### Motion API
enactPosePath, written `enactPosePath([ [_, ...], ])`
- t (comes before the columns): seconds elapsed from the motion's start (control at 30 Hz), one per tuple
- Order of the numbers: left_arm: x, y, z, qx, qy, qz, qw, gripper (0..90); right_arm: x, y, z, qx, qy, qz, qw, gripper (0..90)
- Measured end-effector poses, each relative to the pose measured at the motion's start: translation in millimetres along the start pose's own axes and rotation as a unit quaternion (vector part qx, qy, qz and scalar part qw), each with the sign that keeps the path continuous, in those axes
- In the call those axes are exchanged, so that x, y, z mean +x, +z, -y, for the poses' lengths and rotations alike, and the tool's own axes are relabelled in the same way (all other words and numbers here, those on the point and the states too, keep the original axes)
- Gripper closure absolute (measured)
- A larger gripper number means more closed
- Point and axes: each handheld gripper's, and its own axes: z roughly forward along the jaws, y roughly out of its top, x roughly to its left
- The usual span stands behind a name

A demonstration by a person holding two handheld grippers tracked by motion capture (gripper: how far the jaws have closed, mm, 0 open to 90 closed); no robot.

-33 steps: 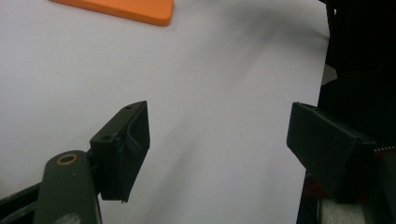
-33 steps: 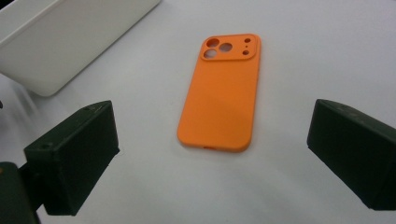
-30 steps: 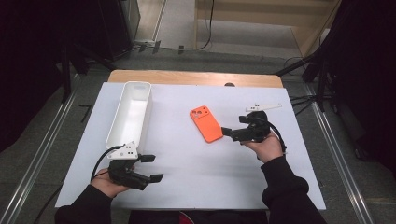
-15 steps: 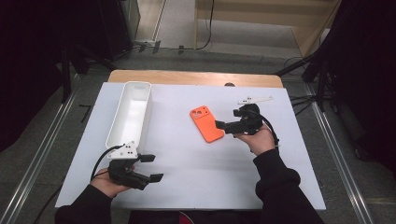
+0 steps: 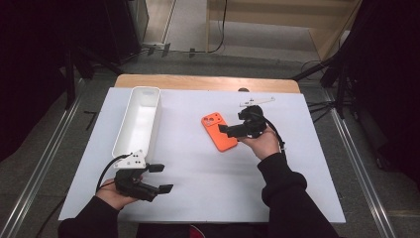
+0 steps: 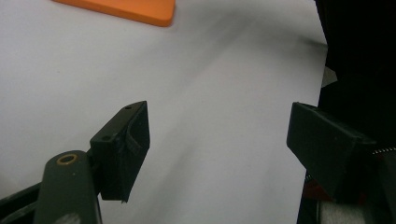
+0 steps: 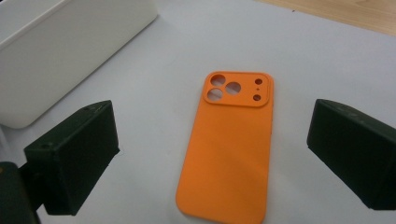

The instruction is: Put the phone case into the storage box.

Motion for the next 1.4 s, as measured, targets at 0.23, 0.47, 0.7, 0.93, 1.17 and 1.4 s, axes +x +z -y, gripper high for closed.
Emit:
enactPosePath([
  [0.23, -0.1, 0.0, 0.0, 0.000, 0.001, 0.001, 1.0000, 21.8, 1.6, 9.8, -8.4, 0.000, 0.005, 0.006, 1.0000, 1.0],
  [0.47, -0.3, 0.2, 0.0, -0.001, 0.002, 0.002, 1.0000, 21.8, 3.7, 20.5, -16.5, 0.003, 0.006, 0.017, 0.9998, 1.0],
  [0.7, -0.5, -0.5, -0.1, -0.001, 0.001, 0.002, 1.0000, 21.8, 7.0, 34.0, -22.4, 0.022, -0.003, 0.027, 0.9994, 1.0],
  [0.93, -0.1, -0.4, 0.0, -0.001, 0.001, 0.003, 1.0000, 21.8, 4.0, 39.4, -22.3, 0.028, 0.005, 0.030, 0.9992, 1.0],
  [1.17, -0.3, -0.4, 0.0, -0.001, 0.001, 0.002, 1.0000, 21.8, 1.4, 43.3, -22.8, 0.034, 0.009, 0.032, 0.9988, 1.0],
  [1.4, -0.2, -0.6, 0.1, -0.001, 0.000, 0.004, 1.0000, 21.8, 2.1, 50.7, -24.7, 0.064, 0.002, 0.035, 0.9973, 1.0],
])
